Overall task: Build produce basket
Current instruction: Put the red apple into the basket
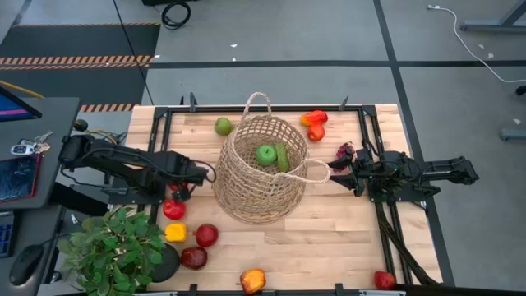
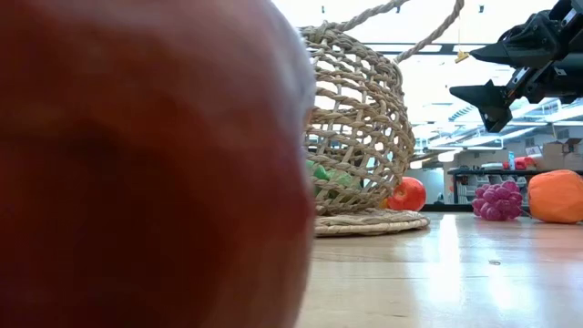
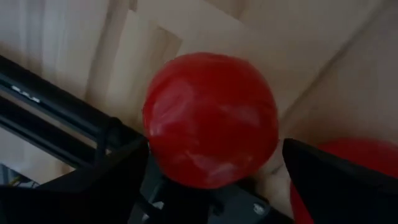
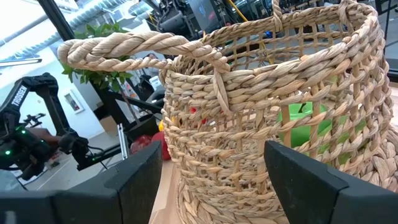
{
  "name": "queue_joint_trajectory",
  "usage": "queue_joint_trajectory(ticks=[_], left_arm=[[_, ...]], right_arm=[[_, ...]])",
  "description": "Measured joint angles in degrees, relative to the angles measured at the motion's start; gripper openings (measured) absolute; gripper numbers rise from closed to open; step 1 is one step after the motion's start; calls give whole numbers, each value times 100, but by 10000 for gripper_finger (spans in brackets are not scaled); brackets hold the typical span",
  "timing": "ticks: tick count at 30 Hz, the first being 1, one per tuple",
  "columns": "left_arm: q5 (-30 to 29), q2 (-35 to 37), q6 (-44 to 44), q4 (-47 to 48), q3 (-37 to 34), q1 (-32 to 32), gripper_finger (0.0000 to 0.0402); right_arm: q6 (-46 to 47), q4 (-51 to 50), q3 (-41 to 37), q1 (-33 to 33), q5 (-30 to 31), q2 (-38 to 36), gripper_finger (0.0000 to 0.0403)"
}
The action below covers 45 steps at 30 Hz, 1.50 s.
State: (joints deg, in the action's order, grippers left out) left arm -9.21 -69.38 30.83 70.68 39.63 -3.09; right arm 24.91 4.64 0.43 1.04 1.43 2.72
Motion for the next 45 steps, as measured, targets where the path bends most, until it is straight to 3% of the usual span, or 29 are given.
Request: queue_joint_trajectory(ticks=[18,29,37,45], left_arm=[[-5,-38,269,-576,-168,716,378],[37,-1150,-359,-523,-166,754,377],[111,-1346,-433,-519,-163,754,377],[108,-1346,-405,-512,-160,754,327]], right_arm=[[0,0,0,0,0,0,284],[0,0,0,0,0,0,284],[0,0,0,2,0,0,284],[0,0,0,0,0,0,284]])
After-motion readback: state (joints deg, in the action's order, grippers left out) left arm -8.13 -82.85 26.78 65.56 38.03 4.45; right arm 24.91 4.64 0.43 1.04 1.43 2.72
